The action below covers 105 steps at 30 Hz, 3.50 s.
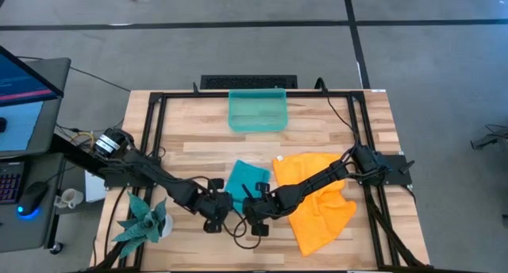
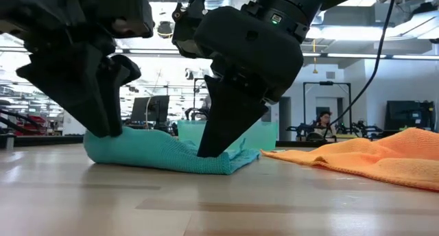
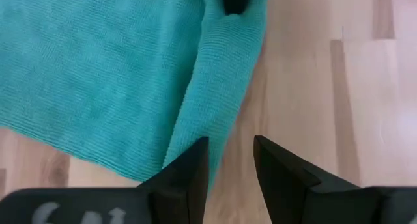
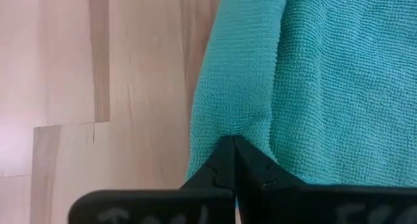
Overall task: Roll microfiber towels into tight, uniform cylinder then place into a basket
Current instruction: Roll the blue microfiber cloth
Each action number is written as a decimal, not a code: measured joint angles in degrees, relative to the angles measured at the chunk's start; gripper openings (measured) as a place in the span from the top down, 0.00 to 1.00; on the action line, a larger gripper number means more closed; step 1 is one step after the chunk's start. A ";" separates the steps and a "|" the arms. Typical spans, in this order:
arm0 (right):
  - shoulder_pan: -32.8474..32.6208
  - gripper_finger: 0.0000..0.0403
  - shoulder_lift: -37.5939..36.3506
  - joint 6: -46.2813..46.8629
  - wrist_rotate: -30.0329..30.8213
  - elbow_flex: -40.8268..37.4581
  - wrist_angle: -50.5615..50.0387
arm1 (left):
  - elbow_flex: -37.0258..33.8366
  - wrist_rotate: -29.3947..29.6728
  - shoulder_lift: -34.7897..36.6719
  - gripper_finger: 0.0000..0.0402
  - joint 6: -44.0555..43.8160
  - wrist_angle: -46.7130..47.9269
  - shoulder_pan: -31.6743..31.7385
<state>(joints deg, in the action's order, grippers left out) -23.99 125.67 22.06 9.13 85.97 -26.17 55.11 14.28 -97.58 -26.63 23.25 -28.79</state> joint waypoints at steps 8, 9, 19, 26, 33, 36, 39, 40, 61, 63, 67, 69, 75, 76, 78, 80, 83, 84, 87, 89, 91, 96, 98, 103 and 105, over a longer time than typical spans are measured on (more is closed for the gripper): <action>-0.02 0.97 -0.02 0.00 -0.45 0.00 -0.46 | 0.12 0.02 -4.76 0.72 2.56 -0.42 2.06; -0.04 0.96 -0.02 0.00 -0.68 0.00 -0.47 | 0.20 -0.07 -5.11 0.72 2.62 -0.44 2.23; -0.35 0.94 -0.11 1.95 -2.44 0.05 -2.20 | 0.28 -4.68 -6.36 0.72 -8.47 -0.48 2.04; -0.60 0.81 -0.95 2.40 -5.47 0.06 -3.53 | 0.22 -9.59 -6.54 0.72 -20.22 -4.16 -0.23; -0.94 0.69 -2.88 0.75 -6.35 0.85 -8.83 | 0.04 -11.13 -6.67 0.72 -31.63 -7.83 -1.10; -1.48 0.68 -4.89 -2.54 -4.83 0.86 -10.38 | 0.02 -10.96 -6.69 0.72 -32.93 -7.70 -1.13; -2.61 0.68 -6.57 -5.47 -2.00 0.80 -12.50 | 0.00 -10.61 -6.69 0.72 -33.29 -7.92 -1.17; -3.11 0.69 -7.03 -6.44 -0.71 0.79 -11.98 | 0.02 -10.58 -6.69 0.72 -33.40 -7.95 -1.19; -11.87 0.67 -9.78 -16.08 17.60 -8.49 5.42 | 0.00 -10.78 -6.69 0.72 -33.19 -8.76 -0.71; -11.50 0.63 -8.46 -16.47 17.42 -8.37 6.37 | 0.00 -10.78 -6.69 0.72 -33.18 -8.78 -0.71; -11.13 0.55 -6.48 -16.77 17.09 -8.26 8.47 | 0.00 -10.64 -6.69 0.72 -33.10 -8.95 -0.71; -11.05 0.53 -5.64 -17.98 16.90 -8.49 7.77 | 0.00 -10.64 -6.69 0.72 -32.94 -8.97 -0.71; -10.52 0.51 -4.39 -17.77 17.84 -8.44 9.12 | 0.00 -10.88 -6.69 0.72 -32.94 -9.06 -0.69; -10.25 0.51 -4.39 -17.72 17.84 -8.44 8.88 | 0.00 -10.86 -6.69 0.72 -32.94 -9.07 -0.69; -9.57 0.52 -4.39 -17.62 17.84 -8.44 8.68 | 0.00 -10.88 -6.69 0.72 -32.94 -9.04 -0.69; -8.85 0.53 -4.39 -17.59 17.90 -8.44 8.72 | 0.00 -10.88 -6.69 0.72 -32.61 -9.05 -0.69; -7.85 0.55 -4.39 -17.57 17.44 -8.44 8.60 | 0.00 -10.88 -6.69 0.72 -31.83 -9.06 -0.69; -7.55 0.55 -4.39 -17.57 16.73 -8.44 8.42 | 0.00 -10.90 -6.69 0.72 -31.43 -9.04 -0.69; -6.88 0.56 -4.39 -17.11 15.06 -8.44 8.28 | 0.00 -10.91 -6.69 0.72 -30.96 -9.04 -0.69; -6.62 0.56 -4.39 -16.96 14.90 -8.44 8.25 | 0.00 -10.91 -6.69 0.72 -30.91 -9.04 -0.69; -6.51 0.57 -4.39 -16.96 13.93 -8.44 8.26 | 0.00 -10.93 -6.69 0.72 -30.87 -9.02 -0.69; -5.33 0.60 -4.54 -13.89 10.32 -8.95 8.62 | 0.00 -10.95 -6.69 0.72 -29.37 -9.01 -0.69; -4.82 0.63 -4.75 -11.56 9.23 -9.79 9.27 | 0.02 -10.95 -6.69 0.72 -28.25 -9.01 -0.73; -3.85 0.73 -4.98 -7.11 6.10 -11.65 10.81 | 0.40 -9.98 -6.69 0.72 -24.41 -8.66 -1.08; -3.68 0.77 -4.98 -5.37 5.69 -11.91 11.04 | 0.81 -8.65 -6.72 0.72 -22.04 -8.59 -1.49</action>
<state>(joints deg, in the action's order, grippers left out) -27.66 120.68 16.70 14.82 74.06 -15.14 55.92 5.64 -104.30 -48.67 14.66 -30.27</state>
